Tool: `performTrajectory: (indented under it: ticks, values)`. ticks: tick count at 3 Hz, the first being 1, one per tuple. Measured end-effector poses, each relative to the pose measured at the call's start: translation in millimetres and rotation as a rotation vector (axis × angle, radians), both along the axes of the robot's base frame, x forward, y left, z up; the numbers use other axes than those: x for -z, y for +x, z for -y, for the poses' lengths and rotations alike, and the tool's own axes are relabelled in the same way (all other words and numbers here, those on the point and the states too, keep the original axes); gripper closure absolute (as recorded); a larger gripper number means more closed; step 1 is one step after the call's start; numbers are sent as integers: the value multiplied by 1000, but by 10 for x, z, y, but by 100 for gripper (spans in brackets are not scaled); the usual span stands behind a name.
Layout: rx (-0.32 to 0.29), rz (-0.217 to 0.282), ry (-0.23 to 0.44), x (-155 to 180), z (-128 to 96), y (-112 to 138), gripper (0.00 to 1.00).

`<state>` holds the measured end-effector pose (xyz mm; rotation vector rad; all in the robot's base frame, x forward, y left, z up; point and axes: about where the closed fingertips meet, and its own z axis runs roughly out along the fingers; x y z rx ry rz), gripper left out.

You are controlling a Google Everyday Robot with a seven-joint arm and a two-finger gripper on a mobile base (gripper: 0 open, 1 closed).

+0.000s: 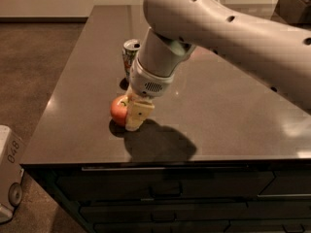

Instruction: Move apple near water bottle

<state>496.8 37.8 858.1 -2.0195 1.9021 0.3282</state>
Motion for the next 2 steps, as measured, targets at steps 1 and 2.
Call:
performTrajectory:
  ticks: [1, 2]
  values:
    - [38, 13, 4, -107, 140, 35, 64]
    - [136, 68, 0, -412, 466, 227, 88]
